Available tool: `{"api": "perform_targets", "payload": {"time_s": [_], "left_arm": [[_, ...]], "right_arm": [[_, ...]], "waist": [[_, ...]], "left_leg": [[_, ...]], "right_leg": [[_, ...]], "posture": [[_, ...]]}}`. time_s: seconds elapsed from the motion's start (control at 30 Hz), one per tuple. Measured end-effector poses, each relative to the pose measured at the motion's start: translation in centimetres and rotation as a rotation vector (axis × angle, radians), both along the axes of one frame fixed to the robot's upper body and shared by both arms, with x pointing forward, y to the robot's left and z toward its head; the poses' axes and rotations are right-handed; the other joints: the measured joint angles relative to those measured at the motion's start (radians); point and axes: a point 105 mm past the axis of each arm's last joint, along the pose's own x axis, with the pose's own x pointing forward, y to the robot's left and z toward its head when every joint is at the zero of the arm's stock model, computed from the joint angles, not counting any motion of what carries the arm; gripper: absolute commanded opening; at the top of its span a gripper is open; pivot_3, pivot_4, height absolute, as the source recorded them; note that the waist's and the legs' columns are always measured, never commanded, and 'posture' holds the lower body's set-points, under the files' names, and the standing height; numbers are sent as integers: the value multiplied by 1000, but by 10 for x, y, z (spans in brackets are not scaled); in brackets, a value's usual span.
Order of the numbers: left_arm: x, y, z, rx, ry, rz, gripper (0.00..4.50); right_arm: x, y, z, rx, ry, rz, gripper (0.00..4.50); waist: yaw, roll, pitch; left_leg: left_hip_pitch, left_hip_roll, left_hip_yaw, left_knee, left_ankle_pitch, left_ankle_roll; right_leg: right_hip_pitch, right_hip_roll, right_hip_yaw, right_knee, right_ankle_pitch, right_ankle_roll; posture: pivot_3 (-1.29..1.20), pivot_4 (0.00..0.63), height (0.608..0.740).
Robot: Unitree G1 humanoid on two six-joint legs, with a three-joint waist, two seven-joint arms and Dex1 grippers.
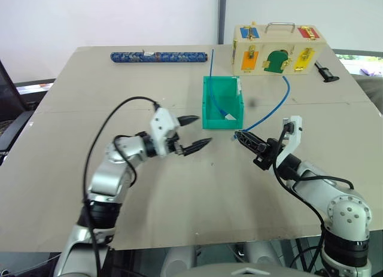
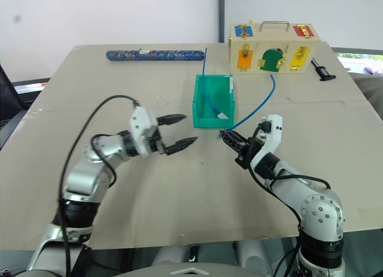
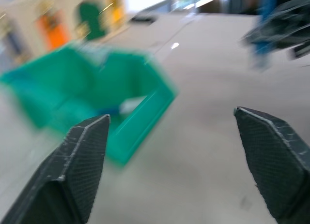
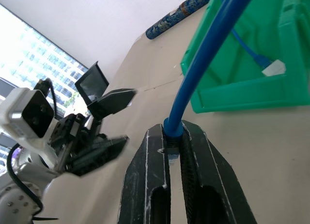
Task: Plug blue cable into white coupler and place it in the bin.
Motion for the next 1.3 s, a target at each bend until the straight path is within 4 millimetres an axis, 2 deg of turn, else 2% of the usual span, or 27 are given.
{"api": "perform_targets", "payload": {"time_s": [0.1,0.13,0.2,0.23,0.4,0.63,0.67,0.7,0.77,0.8,0.87,0.9,1.0,1.03,1.17,1.23,1.3], "left_arm": [[-3,45,3,20,29,149,3962],[-5,52,1,24,43,171,3962],[-10,63,-11,24,91,205,3962],[-17,72,-27,29,152,232,3962],[-31,81,-51,45,232,248,3962],[-25,85,-68,105,243,269,3962],[-24,84,-69,107,244,272,3731],[-23,83,-71,115,242,269,3731],[-21,81,-72,119,234,262,3083],[-21,80,-72,123,229,260,2903],[-17,74,-73,120,220,242,2021],[-16,73,-73,114,217,237,1848],[-12,65,-74,104,212,200,513],[-11,64,-74,104,209,192,332],[-12,51,-74,97,227,107,347],[-17,33,-71,91,250,0,347],[-19,20,-69,94,262,-72,347]], "right_arm": [[3,-3,-1,5,0,-3,0],[3,-1,-2,6,0,4,0],[3,2,-3,7,1,21,0],[3,2,-3,3,-5,31,0],[4,3,-4,-2,-10,38,0],[5,2,-7,-26,-11,34,0],[5,1,-7,-27,-12,33,0],[5,1,-7,-28,-12,31,0],[5,1,-7,-29,-10,29,0],[5,1,-8,-29,-9,28,0],[5,0,-9,-33,-5,23,0],[4,-1,-9,-34,-4,22,0],[3,-2,-9,-42,-9,16,0],[3,-3,-8,-45,-12,13,0],[3,-9,-7,-116,-52,2,0],[2,-15,-5,-227,-122,13,0],[2,-16,-2,-267,-167,27,0]], "waist": [[3,0,0],[6,1,0],[9,1,0],[8,1,0],[8,1,1],[10,0,0],[9,0,0],[9,0,0],[9,0,0],[9,0,0],[10,0,0],[10,0,0],[9,0,0],[9,0,0],[9,0,0],[12,0,1],[12,0,0]], "left_leg": [[0,0,0,-1,0,0],[0,0,0,-1,0,0],[-1,0,1,-1,0,0],[-1,0,2,-1,0,0],[-1,1,2,-1,0,0],[-1,1,2,-1,0,0],[-1,1,2,-1,0,0],[-1,1,2,-1,0,0],[-1,1,2,-1,0,0],[-1,1,2,-1,0,0],[-1,1,2,-1,0,0],[-1,1,2,-1,0,0],[-1,1,2,-1,0,0],[-1,1,2,-1,0,0],[-1,0,3,-1,0,0],[-2,0,2,-1,0,0],[-2,0,2,-1,0,0]], "right_leg": [[-1,0,0,0,0,0],[-1,0,0,0,0,0],[-1,-1,1,-1,0,0],[-1,-1,1,-1,0,0],[-1,-1,1,-1,0,0],[-1,-1,1,-1,0,0],[-1,-1,1,-1,0,0],[-1,-1,1,-1,0,0],[-1,-1,1,-1,0,0],[-1,-1,1,-1,0,0],[-1,-1,1,-1,0,0],[-1,-1,1,-1,0,0],[-1,-1,1,-1,0,0],[-1,-1,1,-1,0,0],[-1,-1,1,-1,0,0],[-1,-2,1,-2,0,0],[-1,-2,1,-2,0,0]], "posture": [[0,150,740],[0,150,740],[0,150,740],[0,150,740],[0,150,740],[0,150,740],[0,150,740],[0,150,740],[0,150,740],[0,150,740],[0,150,740],[0,150,740],[0,150,740],[0,150,740],[0,150,740],[0,150,740],[0,150,740]]}}
